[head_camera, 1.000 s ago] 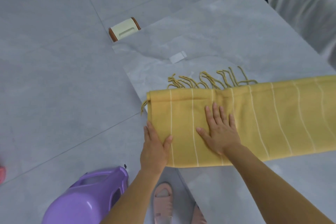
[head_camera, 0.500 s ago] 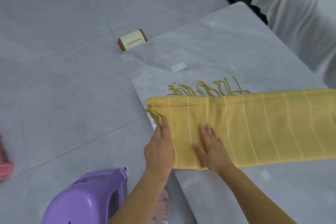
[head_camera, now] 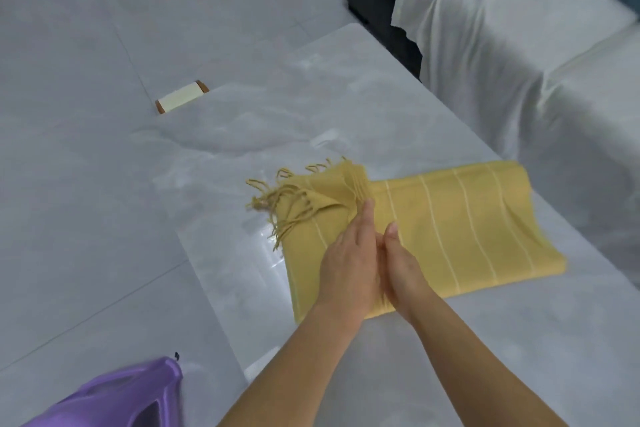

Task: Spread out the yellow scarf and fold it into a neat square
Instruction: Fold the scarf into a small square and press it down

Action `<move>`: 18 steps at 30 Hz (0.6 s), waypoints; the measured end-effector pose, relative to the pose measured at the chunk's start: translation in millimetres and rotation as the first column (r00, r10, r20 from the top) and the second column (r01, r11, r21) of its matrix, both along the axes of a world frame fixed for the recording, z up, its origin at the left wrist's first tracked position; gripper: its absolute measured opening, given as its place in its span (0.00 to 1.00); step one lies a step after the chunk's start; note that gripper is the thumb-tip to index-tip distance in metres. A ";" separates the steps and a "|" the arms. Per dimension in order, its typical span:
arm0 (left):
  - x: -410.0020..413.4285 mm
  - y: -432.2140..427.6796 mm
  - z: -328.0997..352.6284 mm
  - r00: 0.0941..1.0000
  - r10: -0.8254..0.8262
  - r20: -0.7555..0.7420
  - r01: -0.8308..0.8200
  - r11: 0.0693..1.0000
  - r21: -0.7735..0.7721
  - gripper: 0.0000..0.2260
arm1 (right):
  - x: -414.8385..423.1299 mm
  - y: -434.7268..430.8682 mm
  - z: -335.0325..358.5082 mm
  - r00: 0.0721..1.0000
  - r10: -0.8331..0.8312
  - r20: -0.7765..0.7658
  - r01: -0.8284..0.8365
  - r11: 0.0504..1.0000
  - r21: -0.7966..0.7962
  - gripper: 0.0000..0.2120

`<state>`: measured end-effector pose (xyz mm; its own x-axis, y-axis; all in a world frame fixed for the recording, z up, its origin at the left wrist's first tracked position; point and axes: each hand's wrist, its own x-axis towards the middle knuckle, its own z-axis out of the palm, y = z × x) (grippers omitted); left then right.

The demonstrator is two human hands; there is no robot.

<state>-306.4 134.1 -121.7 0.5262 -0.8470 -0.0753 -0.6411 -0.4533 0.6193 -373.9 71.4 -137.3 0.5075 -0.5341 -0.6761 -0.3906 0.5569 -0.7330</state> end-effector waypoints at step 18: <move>21.1 -24.7 -81.7 0.932 -0.139 0.335 0.035 0.953 0.300 0.33 | -46.7 -25.0 -57.4 0.907 0.075 -0.415 -0.290 0.825 -0.485 0.08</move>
